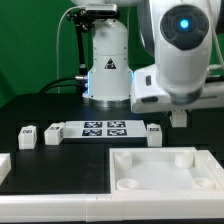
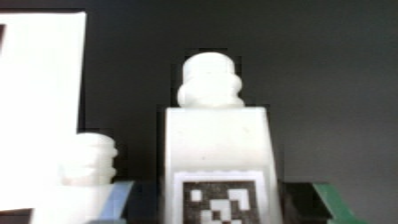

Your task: Assemble one leg

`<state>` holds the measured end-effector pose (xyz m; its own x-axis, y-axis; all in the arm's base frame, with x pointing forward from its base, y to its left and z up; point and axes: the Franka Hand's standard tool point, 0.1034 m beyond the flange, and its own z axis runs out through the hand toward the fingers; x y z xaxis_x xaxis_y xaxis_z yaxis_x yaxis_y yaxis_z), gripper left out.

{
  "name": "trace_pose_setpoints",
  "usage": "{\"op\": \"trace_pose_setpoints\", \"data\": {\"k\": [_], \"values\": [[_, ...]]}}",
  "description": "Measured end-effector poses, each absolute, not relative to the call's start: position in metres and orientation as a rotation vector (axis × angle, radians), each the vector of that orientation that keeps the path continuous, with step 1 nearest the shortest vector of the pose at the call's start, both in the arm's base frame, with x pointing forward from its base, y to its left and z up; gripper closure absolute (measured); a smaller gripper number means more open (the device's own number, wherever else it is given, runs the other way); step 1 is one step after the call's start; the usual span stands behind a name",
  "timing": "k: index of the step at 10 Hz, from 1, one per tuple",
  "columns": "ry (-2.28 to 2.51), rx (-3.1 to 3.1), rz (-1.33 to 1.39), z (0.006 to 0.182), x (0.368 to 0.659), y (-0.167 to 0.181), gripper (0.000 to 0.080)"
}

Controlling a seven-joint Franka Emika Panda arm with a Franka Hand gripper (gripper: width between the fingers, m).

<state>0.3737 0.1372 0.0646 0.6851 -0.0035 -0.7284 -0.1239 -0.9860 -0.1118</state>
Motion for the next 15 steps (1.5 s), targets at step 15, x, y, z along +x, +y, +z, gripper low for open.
{"op": "trace_pose_setpoints", "data": {"k": [15], "values": [[0.111,-3.010,-0.018,0.129,0.447,0.126,0.0511]]}}
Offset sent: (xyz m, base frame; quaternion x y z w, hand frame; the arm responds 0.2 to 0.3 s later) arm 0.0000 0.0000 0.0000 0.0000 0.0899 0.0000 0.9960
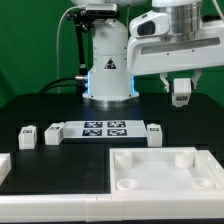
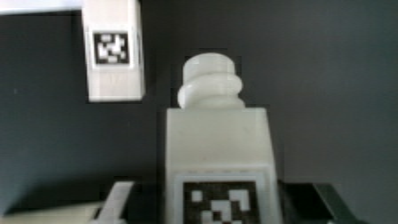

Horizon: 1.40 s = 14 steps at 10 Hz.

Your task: Assemble one leg

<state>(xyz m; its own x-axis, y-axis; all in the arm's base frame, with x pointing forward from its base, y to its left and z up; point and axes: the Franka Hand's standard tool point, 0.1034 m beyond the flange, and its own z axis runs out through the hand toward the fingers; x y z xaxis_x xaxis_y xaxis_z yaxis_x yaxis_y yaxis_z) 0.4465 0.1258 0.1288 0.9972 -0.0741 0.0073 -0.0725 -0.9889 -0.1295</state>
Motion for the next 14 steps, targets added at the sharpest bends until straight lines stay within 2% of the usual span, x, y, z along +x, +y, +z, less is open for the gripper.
{"op": "trace_pose_setpoints", "data": {"k": [2,3,5,8,11,14], "values": [[0.100,-3.000,-0.238,0.132,0.457,0.125,0.0511],[0.074,-2.969,-0.460,0.139,0.469,0.127,0.0511],[0.052,-2.922,-0.649,0.137,0.468,0.131,0.0511],[0.024,-2.939,-0.608,0.135,0.468,0.130,0.0511],[-0.193,-2.952,-0.639,0.129,0.511,0.126,0.0511],[-0.256,-2.945,-0.672,0.131,0.530,0.128,0.0511]]}}
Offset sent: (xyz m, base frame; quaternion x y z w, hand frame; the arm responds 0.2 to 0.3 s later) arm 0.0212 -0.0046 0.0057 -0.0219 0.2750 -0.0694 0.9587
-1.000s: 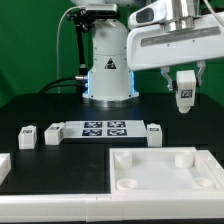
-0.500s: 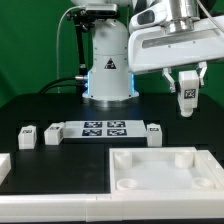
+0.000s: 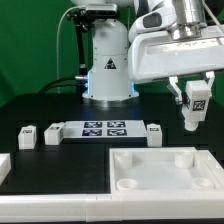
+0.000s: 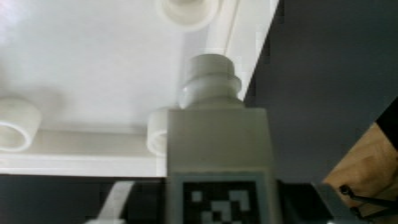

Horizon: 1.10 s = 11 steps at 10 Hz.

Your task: Assemble one leg

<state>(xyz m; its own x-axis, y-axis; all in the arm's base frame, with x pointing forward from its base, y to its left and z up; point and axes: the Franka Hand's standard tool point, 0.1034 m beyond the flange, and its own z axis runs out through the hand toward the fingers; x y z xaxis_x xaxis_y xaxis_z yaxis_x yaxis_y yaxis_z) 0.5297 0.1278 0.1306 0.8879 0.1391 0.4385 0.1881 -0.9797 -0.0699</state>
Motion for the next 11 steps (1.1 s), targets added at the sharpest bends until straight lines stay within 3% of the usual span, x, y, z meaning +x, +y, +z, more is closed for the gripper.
{"op": "trace_pose_setpoints", "data": {"k": [2,3,4,6,11], "values": [[-0.251,-2.939,-0.707,0.130,0.530,0.126,0.0511],[-0.233,-2.901,-0.888,0.135,0.535,0.122,0.0511],[-0.245,-2.918,-0.833,0.119,0.528,0.121,0.0511],[-0.280,-2.912,-0.820,0.123,0.554,0.128,0.0511],[-0.266,-2.895,-0.834,0.102,0.588,0.132,0.0509]]}}
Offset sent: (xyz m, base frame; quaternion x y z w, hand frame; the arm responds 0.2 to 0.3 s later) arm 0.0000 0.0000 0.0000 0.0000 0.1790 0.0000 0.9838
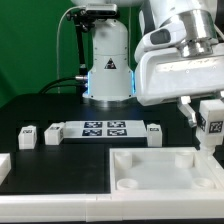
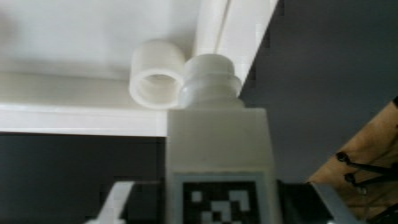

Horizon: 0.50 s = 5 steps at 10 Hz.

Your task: Assemble one leg

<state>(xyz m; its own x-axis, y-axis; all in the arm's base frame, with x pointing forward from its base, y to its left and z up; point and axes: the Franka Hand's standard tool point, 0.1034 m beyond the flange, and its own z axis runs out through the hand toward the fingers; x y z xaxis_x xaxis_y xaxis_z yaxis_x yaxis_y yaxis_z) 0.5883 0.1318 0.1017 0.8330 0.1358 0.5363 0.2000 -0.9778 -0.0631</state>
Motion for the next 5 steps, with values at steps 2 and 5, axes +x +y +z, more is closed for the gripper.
{"op": "trace_pose_setpoints", "data": {"k": [2,5], "values": [[-0.263,-2.899,-0.838,0.0987,0.5936,0.1268,0.0509],[-0.268,-2.901,-0.831,0.0966,0.5940,0.1259,0.0509]]}}
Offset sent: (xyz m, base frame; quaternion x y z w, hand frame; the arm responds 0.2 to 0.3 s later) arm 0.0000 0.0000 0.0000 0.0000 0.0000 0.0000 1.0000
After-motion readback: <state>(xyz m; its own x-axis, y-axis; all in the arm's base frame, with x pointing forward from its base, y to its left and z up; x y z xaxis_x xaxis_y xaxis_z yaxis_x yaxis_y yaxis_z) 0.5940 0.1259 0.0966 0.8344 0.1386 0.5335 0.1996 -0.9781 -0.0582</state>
